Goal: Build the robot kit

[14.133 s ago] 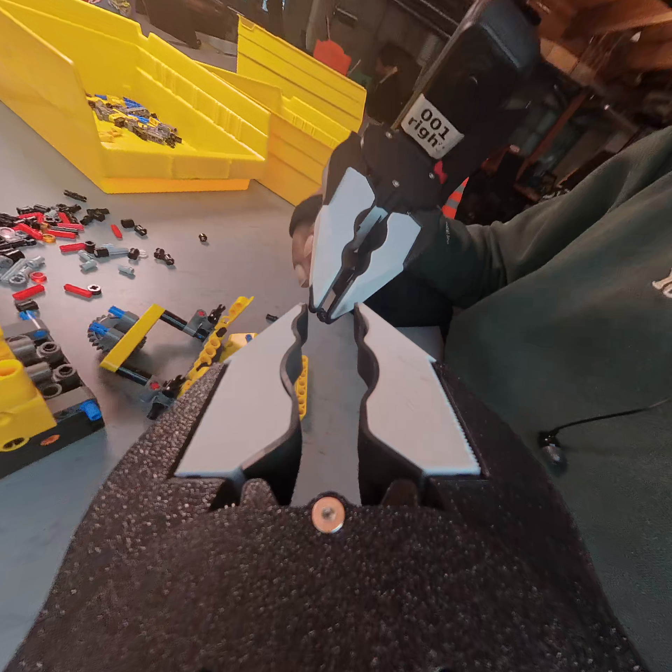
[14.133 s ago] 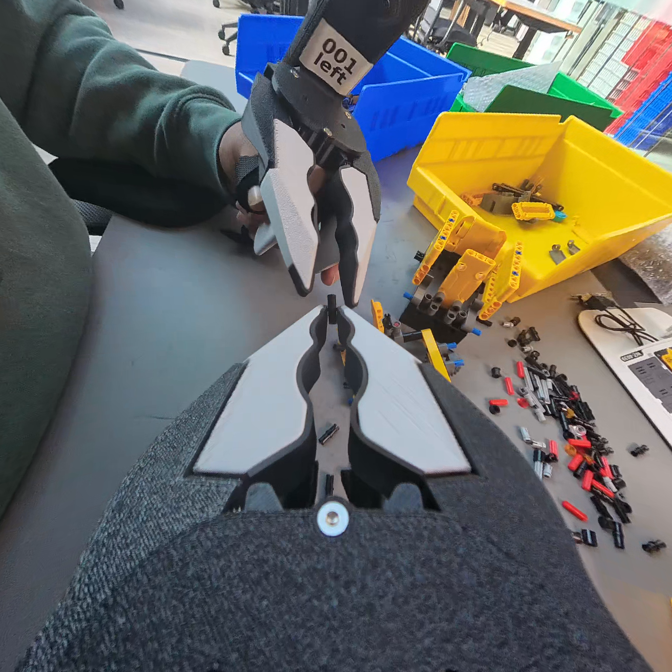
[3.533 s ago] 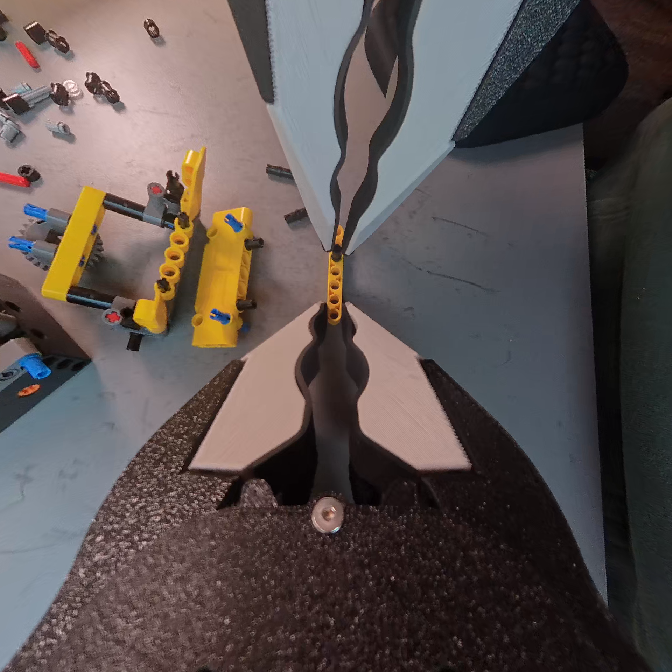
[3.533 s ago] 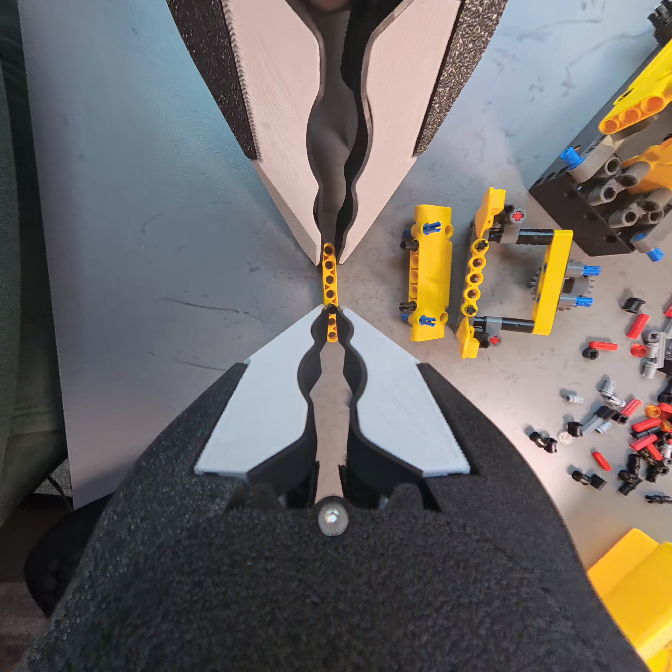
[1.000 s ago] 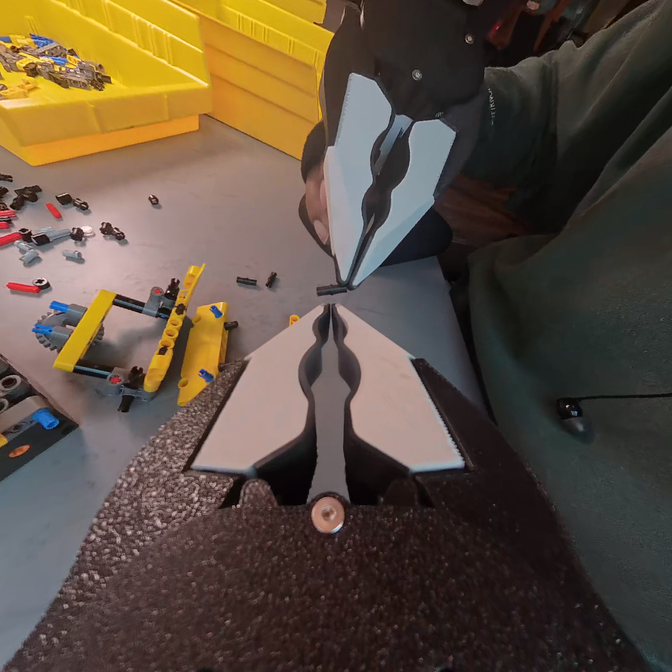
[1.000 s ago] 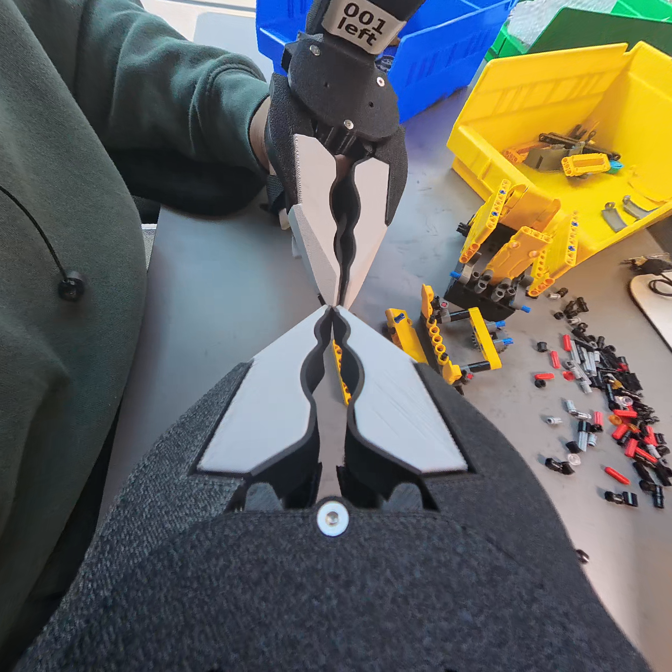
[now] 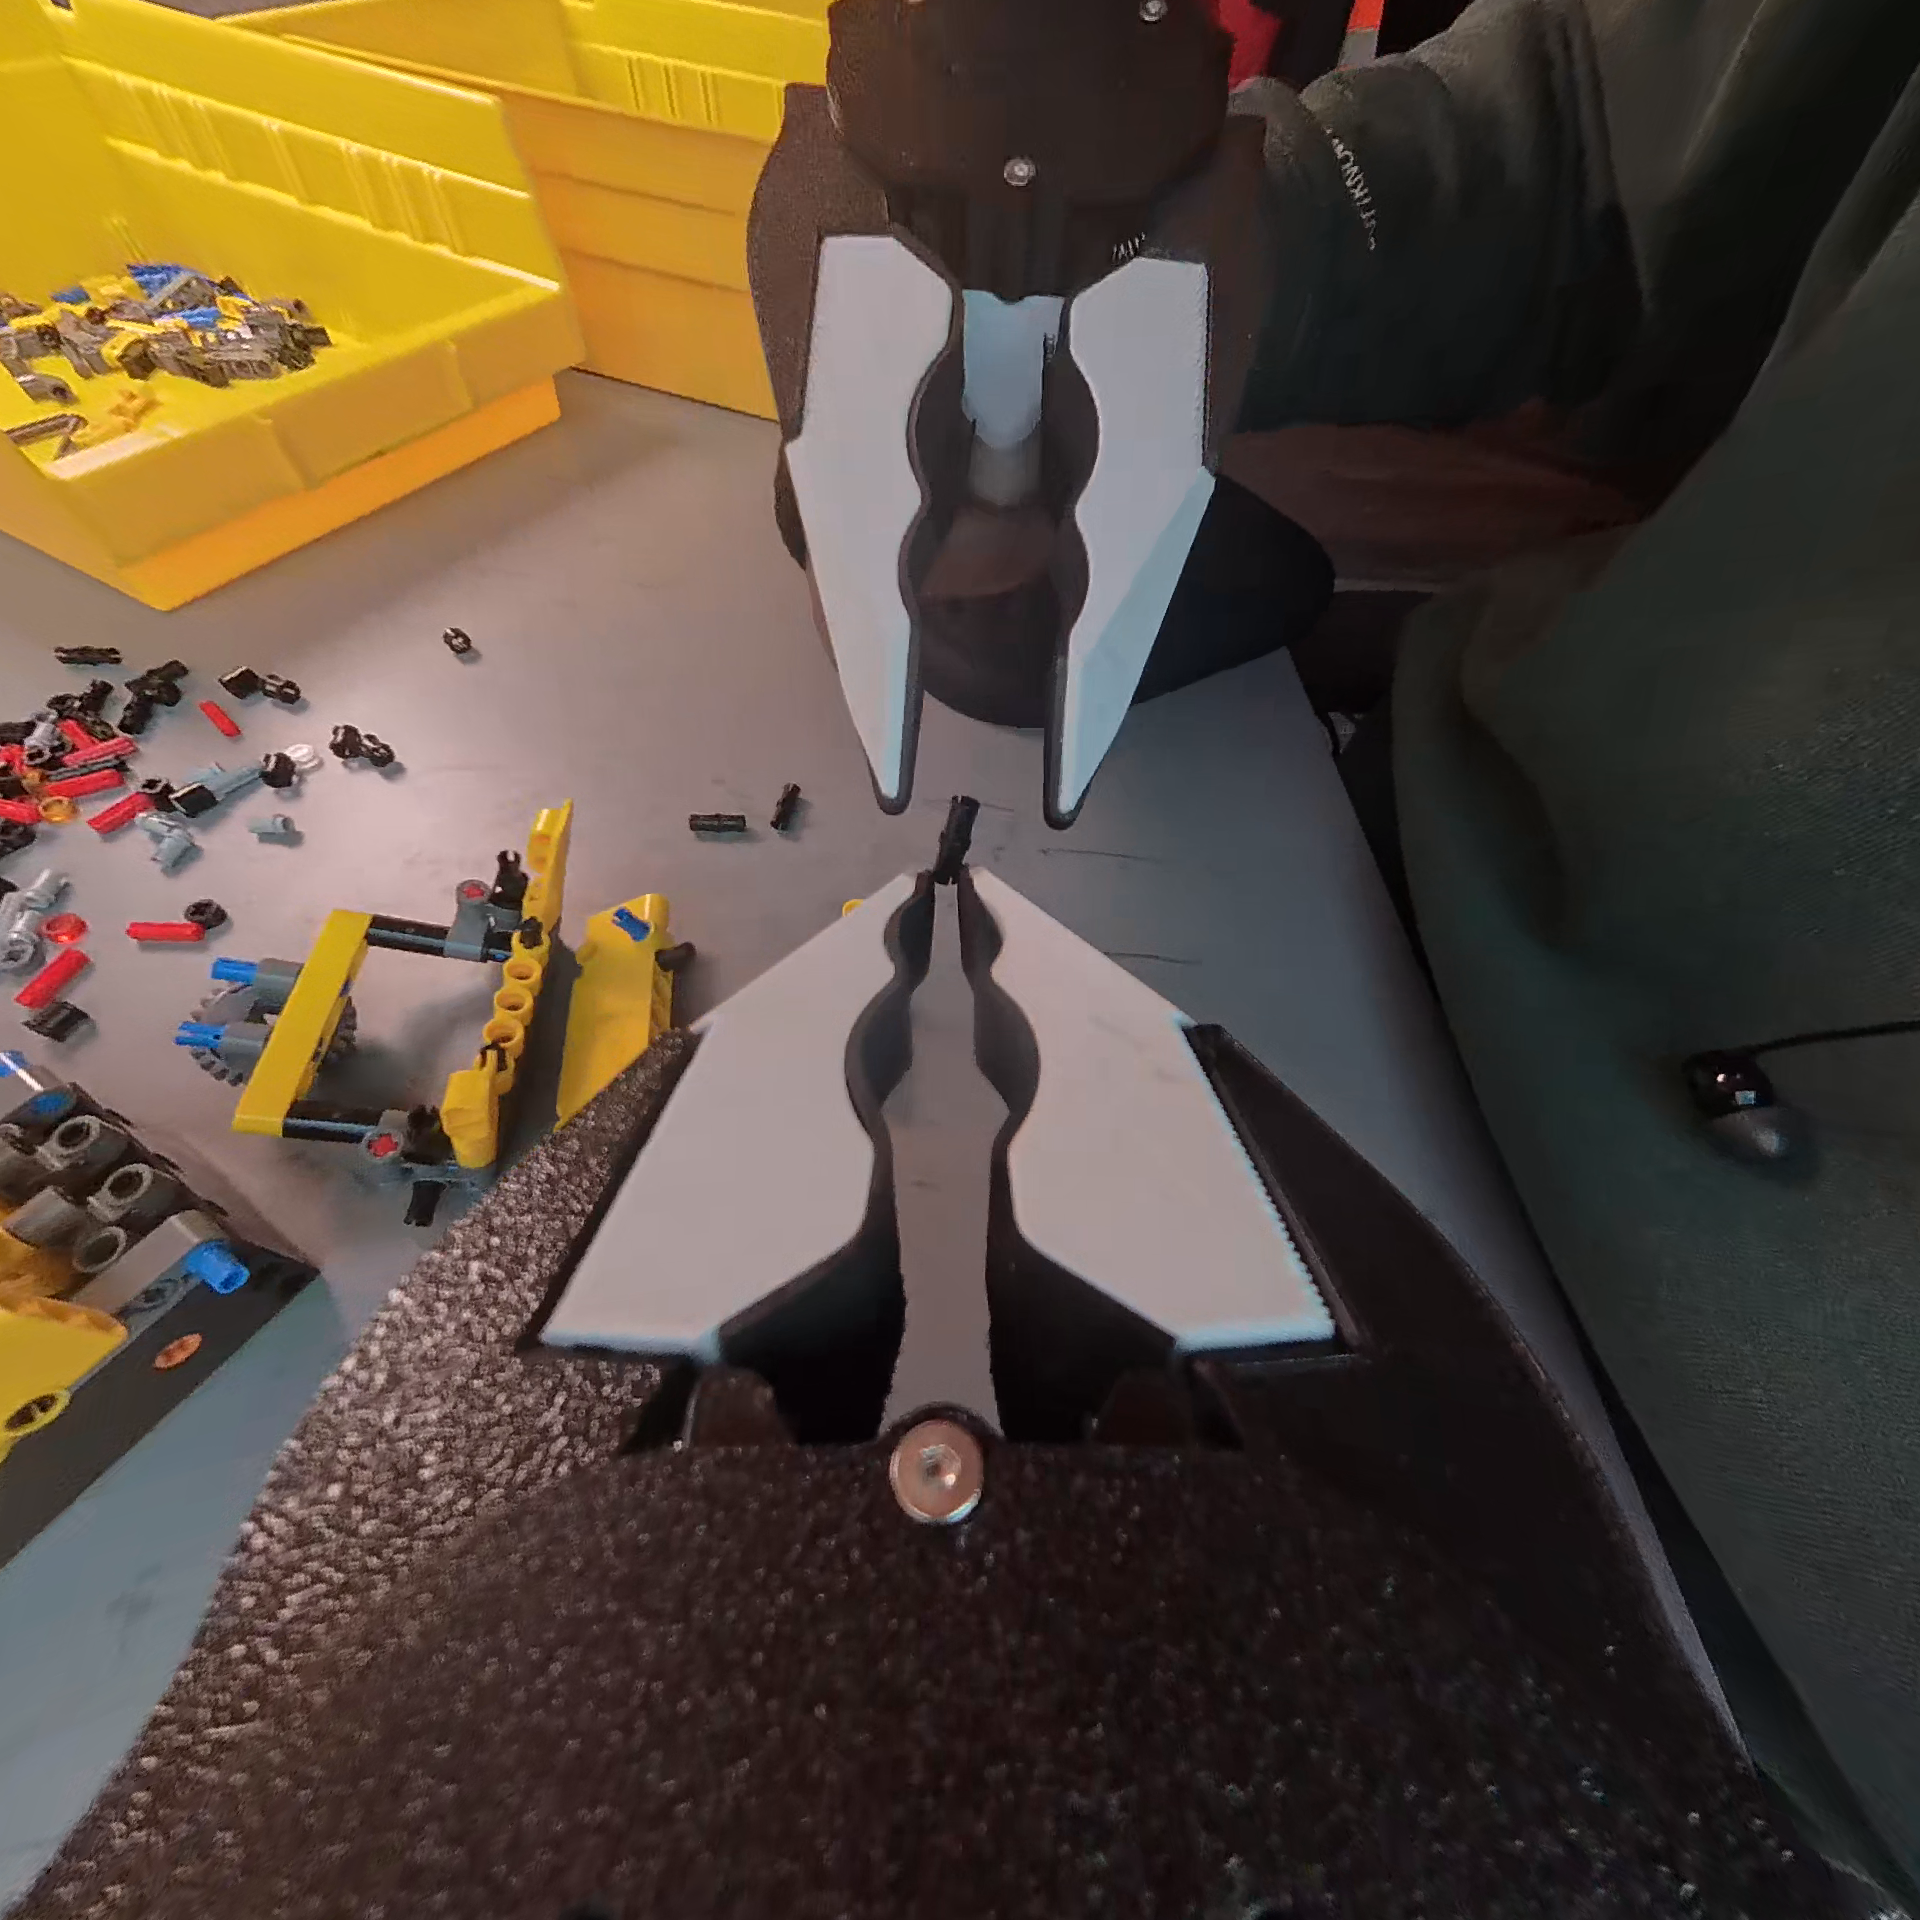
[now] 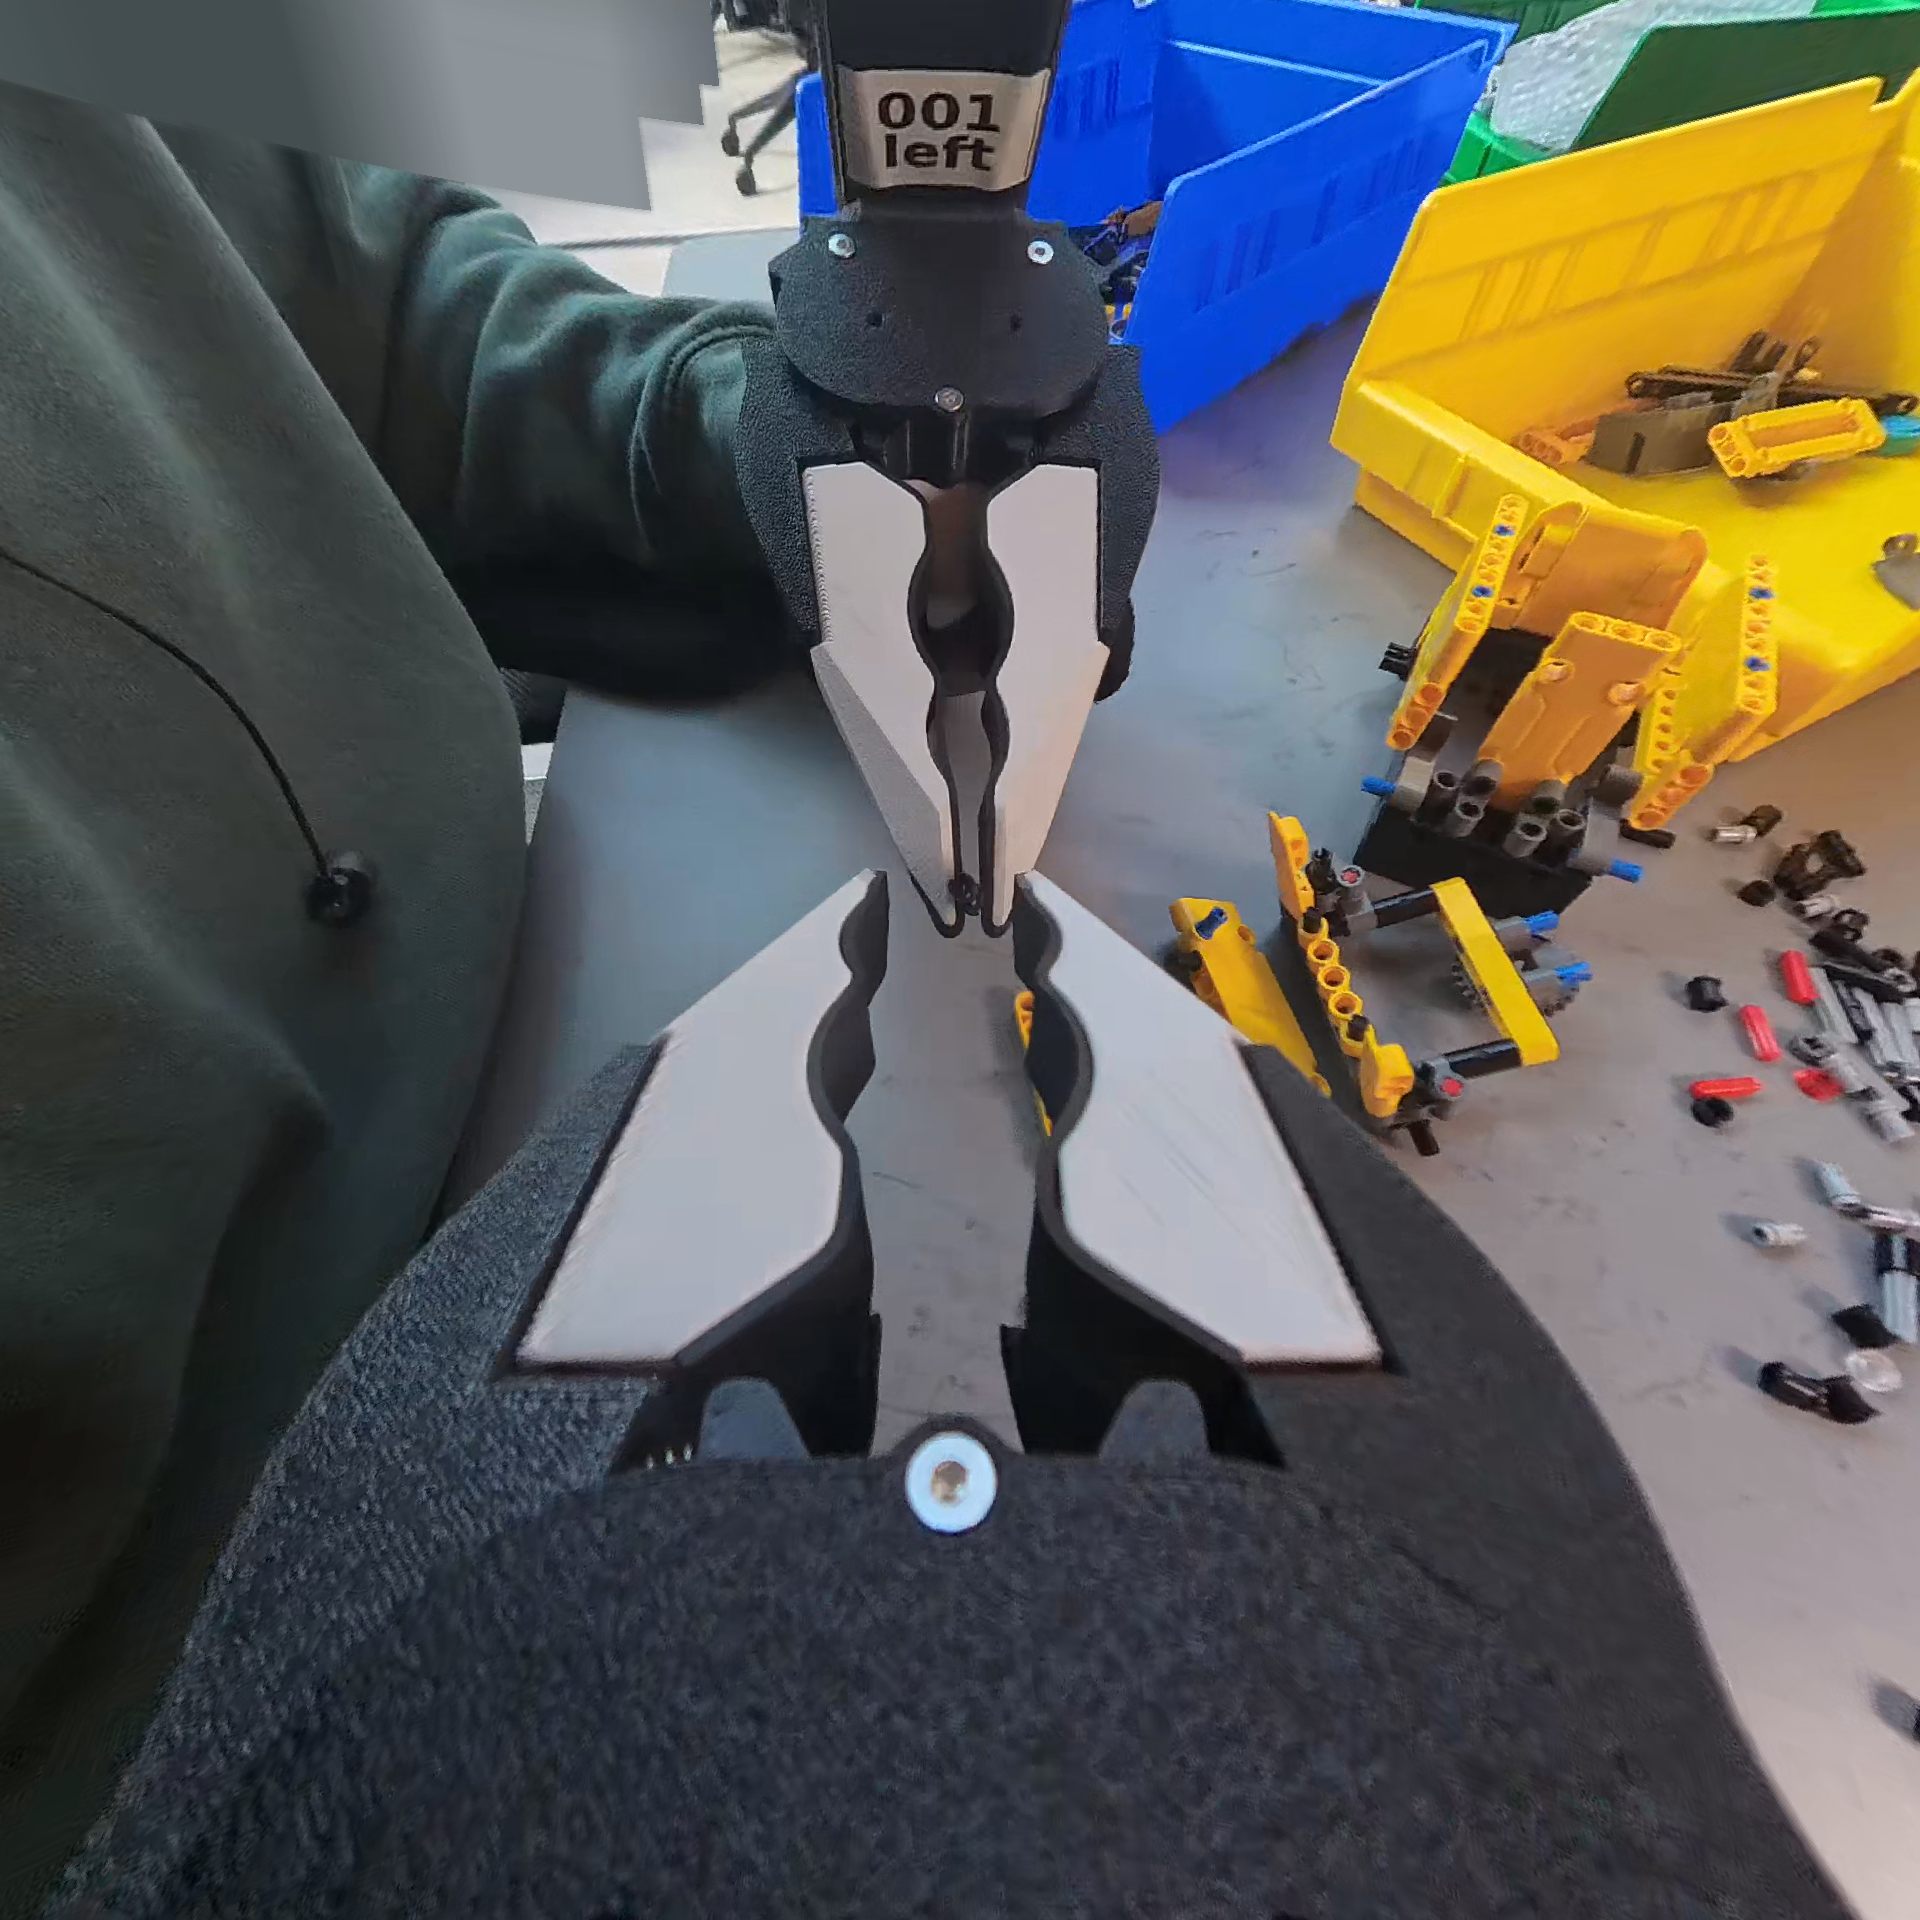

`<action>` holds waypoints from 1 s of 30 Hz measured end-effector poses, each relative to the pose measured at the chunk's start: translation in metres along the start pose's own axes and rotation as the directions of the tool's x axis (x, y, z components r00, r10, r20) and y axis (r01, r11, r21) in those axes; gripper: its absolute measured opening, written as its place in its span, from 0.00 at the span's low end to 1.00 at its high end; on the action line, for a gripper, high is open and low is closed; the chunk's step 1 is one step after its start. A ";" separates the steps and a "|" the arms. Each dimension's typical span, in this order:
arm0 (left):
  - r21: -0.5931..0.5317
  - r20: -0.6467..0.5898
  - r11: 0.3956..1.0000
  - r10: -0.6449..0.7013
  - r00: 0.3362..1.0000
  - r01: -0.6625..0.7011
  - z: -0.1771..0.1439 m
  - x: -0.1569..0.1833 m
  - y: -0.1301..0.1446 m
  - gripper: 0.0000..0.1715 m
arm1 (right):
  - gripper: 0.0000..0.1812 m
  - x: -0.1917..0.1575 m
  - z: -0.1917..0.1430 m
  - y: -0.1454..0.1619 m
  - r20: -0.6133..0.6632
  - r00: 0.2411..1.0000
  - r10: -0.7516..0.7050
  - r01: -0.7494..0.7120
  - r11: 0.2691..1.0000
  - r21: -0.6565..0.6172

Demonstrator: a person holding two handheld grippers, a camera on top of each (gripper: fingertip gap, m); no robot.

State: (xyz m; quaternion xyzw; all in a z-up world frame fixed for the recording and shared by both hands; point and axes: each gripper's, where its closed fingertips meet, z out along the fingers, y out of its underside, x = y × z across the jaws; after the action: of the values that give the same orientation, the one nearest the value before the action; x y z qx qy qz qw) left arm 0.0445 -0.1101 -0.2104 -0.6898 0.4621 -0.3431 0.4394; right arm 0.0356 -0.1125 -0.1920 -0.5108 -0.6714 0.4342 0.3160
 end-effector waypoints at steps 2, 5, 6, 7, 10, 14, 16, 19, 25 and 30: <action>0.001 -0.005 1.000 -0.003 1.000 0.003 0.000 0.001 0.000 0.02 | 0.11 -0.001 0.002 0.001 0.000 1.000 -0.019 0.019 1.000 -0.022; -0.007 -0.005 1.000 0.005 1.000 -0.005 0.001 0.002 0.001 0.02 | 0.04 0.002 0.003 0.002 -0.013 0.999 -0.038 0.037 0.998 -0.045; -0.010 -0.002 1.000 0.008 1.000 -0.008 0.001 0.002 0.001 0.02 | 0.04 0.002 0.004 0.003 -0.010 0.999 -0.043 0.043 0.997 -0.057; -0.011 -0.004 1.000 0.008 1.000 -0.008 0.002 0.002 0.001 0.02 | 0.04 0.002 0.004 0.004 -0.007 0.999 -0.051 0.050 0.996 -0.070; -0.018 -0.003 1.000 0.010 1.000 -0.010 0.002 0.002 0.002 0.02 | 0.03 0.002 0.007 0.008 -0.001 0.997 -0.076 0.076 0.991 -0.112; -0.074 0.012 0.997 -0.004 1.000 0.005 0.003 -0.002 0.012 0.02 | 0.02 0.006 0.010 0.015 0.028 0.999 -0.042 0.047 0.980 -0.193; -0.148 0.066 0.989 0.019 0.998 -0.009 0.000 -0.013 0.026 0.06 | 0.02 0.013 0.011 0.024 0.030 0.999 -0.015 0.023 0.965 -0.260; -0.228 0.085 0.974 0.002 0.996 0.018 0.000 -0.020 0.043 0.08 | 0.02 0.023 0.015 0.042 0.025 1.000 -0.016 0.025 0.927 -0.375; -0.310 0.103 0.951 0.024 0.994 0.009 0.005 -0.020 0.056 0.08 | 0.02 0.023 0.026 0.058 0.059 0.998 -0.032 0.055 0.886 -0.461; -0.346 0.112 0.938 0.050 0.992 -0.008 0.007 -0.021 0.062 0.07 | 0.02 0.022 0.028 0.060 0.072 0.997 -0.029 0.060 0.877 -0.477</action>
State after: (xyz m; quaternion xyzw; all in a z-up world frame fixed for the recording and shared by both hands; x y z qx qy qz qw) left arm 0.0233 -0.1001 -0.2715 -0.7683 0.4980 -0.2087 0.3436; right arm 0.0299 -0.0924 -0.2590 -0.5437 -0.7790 0.2629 0.1687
